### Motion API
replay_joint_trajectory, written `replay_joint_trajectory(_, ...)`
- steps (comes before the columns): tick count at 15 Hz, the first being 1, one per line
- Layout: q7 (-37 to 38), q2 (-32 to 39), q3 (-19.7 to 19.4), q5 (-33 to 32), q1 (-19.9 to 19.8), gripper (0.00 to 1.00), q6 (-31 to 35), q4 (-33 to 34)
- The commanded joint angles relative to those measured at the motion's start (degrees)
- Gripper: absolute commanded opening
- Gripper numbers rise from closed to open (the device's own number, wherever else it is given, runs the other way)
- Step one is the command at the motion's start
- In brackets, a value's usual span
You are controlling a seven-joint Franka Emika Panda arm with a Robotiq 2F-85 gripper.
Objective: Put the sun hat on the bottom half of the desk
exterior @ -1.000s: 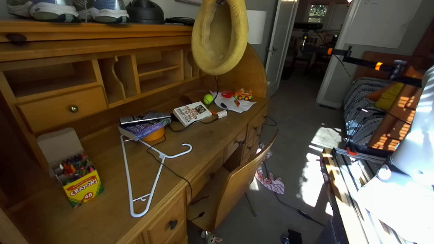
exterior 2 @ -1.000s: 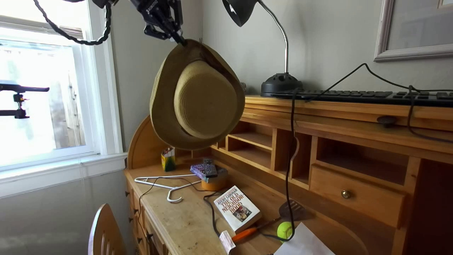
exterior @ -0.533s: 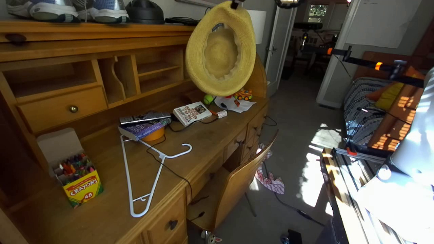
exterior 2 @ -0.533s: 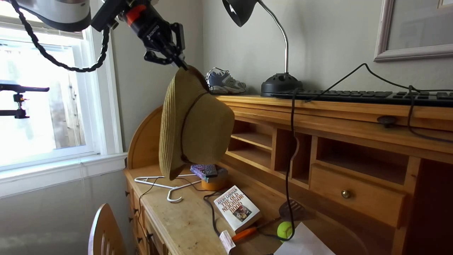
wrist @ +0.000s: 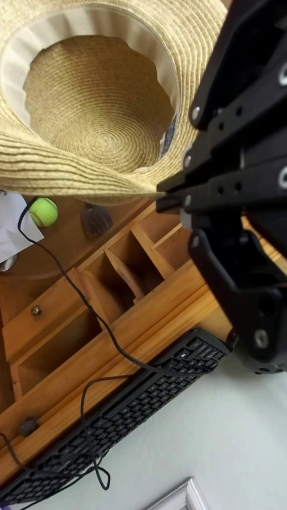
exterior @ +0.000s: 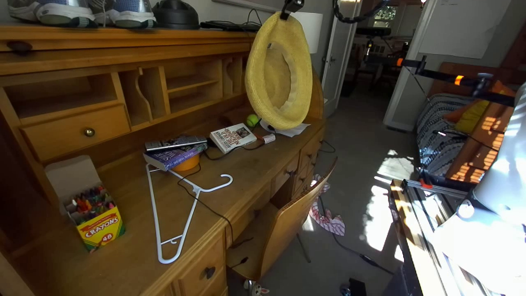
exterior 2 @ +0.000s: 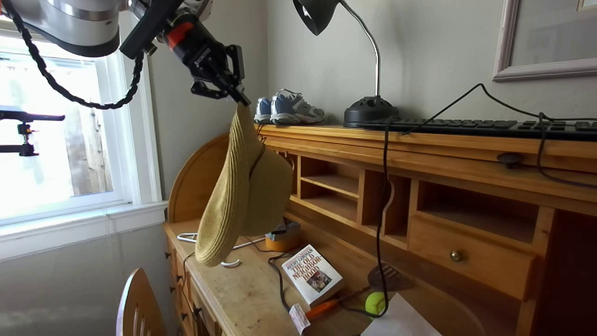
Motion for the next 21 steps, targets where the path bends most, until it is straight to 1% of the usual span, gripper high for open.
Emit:
replay_joint_trajectory(1, 2.7, 2.8, -0.7, -1.6, -0.9, 0.01, 0.1, 1.5)
replay_joint_trajectory(2, 3.8, 3.8, -0.9, -1.8, -1.3, 0.01, 1.0, 1.4)
replay_joint_trajectory(3, 6.2, 5.2, -0.7, -3.4, -2.2, 0.01, 1.4, 1.5)
replay_joint_trajectory(5, 12.4, 8.4, -0.5, -6.7, -3.7, 0.01, 1.6, 2.6)
replay_joint_trajectory(6, 16.5, 10.0, -0.4, -9.8, -4.7, 0.01, 1.9, 3.3)
replay_joint_trajectory(7, 21.3, 11.5, -0.3, -14.5, -5.7, 0.01, 1.9, 4.3)
replay_joint_trajectory(9, 29.5, 14.2, -1.0, -22.6, -6.3, 0.01, -0.5, 6.7)
replay_joint_trajectory(13, 42.0, 17.9, -2.8, -31.6, -5.6, 0.01, -8.3, 10.9)
replay_joint_trajectory(17, 54.4, 22.4, -1.4, -42.6, -2.4, 0.01, -20.1, 14.1)
replay_joint_trajectory(19, 58.1, 25.4, -0.4, -47.0, -0.3, 0.01, -26.2, 15.4)
replay_joint_trajectory(21, 58.2, 28.3, 0.5, -46.9, 1.3, 0.01, -28.8, 16.6)
